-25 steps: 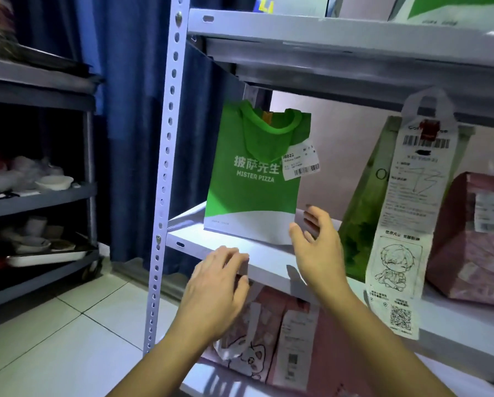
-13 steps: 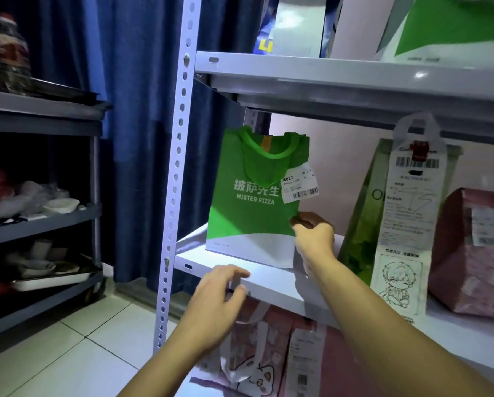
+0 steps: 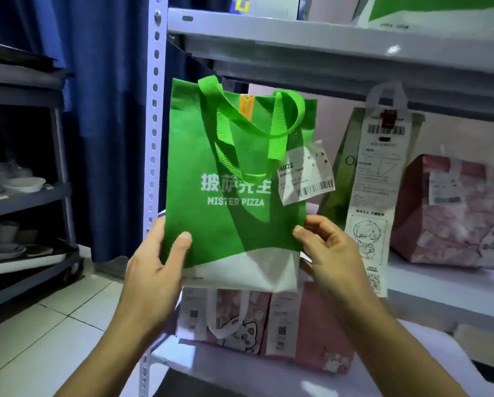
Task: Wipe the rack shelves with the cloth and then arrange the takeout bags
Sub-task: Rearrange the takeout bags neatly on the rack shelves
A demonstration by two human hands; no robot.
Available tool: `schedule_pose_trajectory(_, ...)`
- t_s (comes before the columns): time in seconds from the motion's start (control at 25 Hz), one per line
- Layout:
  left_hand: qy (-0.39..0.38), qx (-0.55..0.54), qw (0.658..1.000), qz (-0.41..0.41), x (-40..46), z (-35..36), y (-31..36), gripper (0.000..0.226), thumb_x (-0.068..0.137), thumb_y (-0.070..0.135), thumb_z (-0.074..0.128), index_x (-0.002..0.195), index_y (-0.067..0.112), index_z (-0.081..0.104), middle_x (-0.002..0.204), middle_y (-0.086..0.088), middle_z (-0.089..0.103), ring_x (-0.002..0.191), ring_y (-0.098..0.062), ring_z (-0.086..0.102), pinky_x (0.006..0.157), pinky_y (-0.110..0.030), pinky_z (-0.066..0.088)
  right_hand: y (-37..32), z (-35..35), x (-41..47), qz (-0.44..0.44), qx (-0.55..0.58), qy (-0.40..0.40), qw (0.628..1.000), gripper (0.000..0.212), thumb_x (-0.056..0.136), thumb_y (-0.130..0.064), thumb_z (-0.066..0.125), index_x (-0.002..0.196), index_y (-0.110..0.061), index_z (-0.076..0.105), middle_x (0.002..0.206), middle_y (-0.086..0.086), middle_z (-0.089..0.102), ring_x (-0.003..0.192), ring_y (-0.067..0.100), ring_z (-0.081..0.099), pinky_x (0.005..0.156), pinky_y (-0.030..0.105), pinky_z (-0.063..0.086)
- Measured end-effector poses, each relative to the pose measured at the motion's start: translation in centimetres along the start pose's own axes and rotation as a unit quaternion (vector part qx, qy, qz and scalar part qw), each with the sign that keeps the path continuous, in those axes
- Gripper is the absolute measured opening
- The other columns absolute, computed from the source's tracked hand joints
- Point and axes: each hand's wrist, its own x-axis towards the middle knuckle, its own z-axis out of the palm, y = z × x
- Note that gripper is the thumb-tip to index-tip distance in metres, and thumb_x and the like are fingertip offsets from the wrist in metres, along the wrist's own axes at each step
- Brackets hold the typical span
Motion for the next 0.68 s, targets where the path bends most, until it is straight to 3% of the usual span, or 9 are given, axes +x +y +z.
schedule_pose_trajectory(0.12, -0.015, -0.052, 0.998, -0.014, -3.6, -0.9, 0.6, 0.029, 0.102, 0.039, 0.044, 0.123, 0.034, 0.062, 0.115, 0.023, 0.069, 0.11, 0.006, 0.062, 0.09, -0.017, 0.047, -0.3, -0.4, -2.5, 0.026, -0.009, -0.045, 0.999, 0.027, 0.1, -0.006, 0.054, 0.108, -0.024, 0.071, 0.105, -0.004, 0.078, 0.088, 0.006, 0.074, 0.073, 0.025, 0.058)
schedule_pose_trajectory(0.2, -0.005, -0.05, 0.998, -0.027, -6.7, -1.6, 0.7, 0.022, 0.105, 0.035, 0.043, 0.095, 0.036, 0.063, 0.087, 0.023, 0.066, 0.082, 0.01, 0.058, 0.073, -0.006, 0.042, -0.2, -0.3, -4.3, 0.029, -0.008, -0.067, 0.997, 0.022, 0.1, -0.009, 0.056, 0.103, -0.023, 0.073, 0.108, 0.0, 0.077, 0.068, -0.001, 0.072, 0.062, 0.015, 0.056)
schedule_pose_trajectory(0.28, 0.024, -0.049, 0.997, -0.061, -9.5, -2.7, 0.1, 0.03, 0.103, 0.041, 0.042, 0.083, 0.023, 0.056, 0.072, 0.016, 0.051, 0.067, 0.002, 0.047, 0.064, -0.014, 0.04, 0.5, -0.1, -6.0, 0.024, -0.013, -0.11, 0.994, 0.02, 0.099, -0.016, 0.058, 0.101, -0.024, 0.076, 0.11, 0.0, 0.077, 0.081, 0.004, 0.074, 0.069, 0.016, 0.058)
schedule_pose_trajectory(0.32, 0.04, -0.057, 0.994, -0.085, -10.9, -3.3, -0.3, 0.033, 0.101, 0.047, 0.043, 0.087, 0.021, 0.058, 0.074, 0.013, 0.053, 0.069, 0.0, 0.049, 0.066, -0.021, 0.043, 1.2, 0.1, -6.8, 0.02, -0.023, -0.142, 0.989, 0.022, 0.099, -0.018, 0.058, 0.105, -0.028, 0.076, 0.111, -0.003, 0.076, 0.094, 0.008, 0.074, 0.077, 0.022, 0.059)
schedule_pose_trajectory(0.4, 0.066, -0.081, 0.985, -0.14, -14.1, -4.3, -1.6, 0.03, 0.096, 0.055, 0.045, 0.093, 0.033, 0.064, 0.081, 0.018, 0.064, 0.075, 0.0, 0.059, 0.07, -0.028, 0.048, 3.0, 0.3, -8.6, 0.007, -0.053, -0.192, 0.98, 0.028, 0.099, -0.021, 0.057, 0.113, -0.039, 0.074, 0.114, -0.009, 0.075, 0.107, 0.01, 0.07, 0.086, 0.029, 0.058)
schedule_pose_trajectory(0.56, 0.08, -0.082, 0.971, -0.212, -19.9, -4.6, -4.1, 0.024, 0.1, 0.048, 0.046, 0.11, 0.054, 0.066, 0.111, 0.023, 0.072, 0.106, 0.003, 0.067, 0.085, -0.024, 0.055, 7.6, 0.2, -10.8, 0.033, -0.108, -0.254, 0.961, 0.027, 0.094, -0.036, 0.06, 0.117, -0.043, 0.072, 0.121, -0.016, 0.071, 0.115, 0.006, 0.066, 0.095, 0.029, 0.055)
schedule_pose_trajectory(0.68, 0.043, -0.097, 0.959, -0.262, -22.6, -3.4, -5.8, 0.031, 0.094, 0.039, 0.048, 0.107, 0.058, 0.068, 0.111, 0.024, 0.073, 0.107, 0.004, 0.067, 0.083, -0.011, 0.053, 11.4, -1.5, -11.5, 0.095, -0.098, -0.267, 0.954, 0.028, 0.099, -0.017, 0.057, 0.114, -0.032, 0.075, 0.117, -0.009, 0.074, 0.111, 0.01, 0.069, 0.09, 0.026, 0.056)
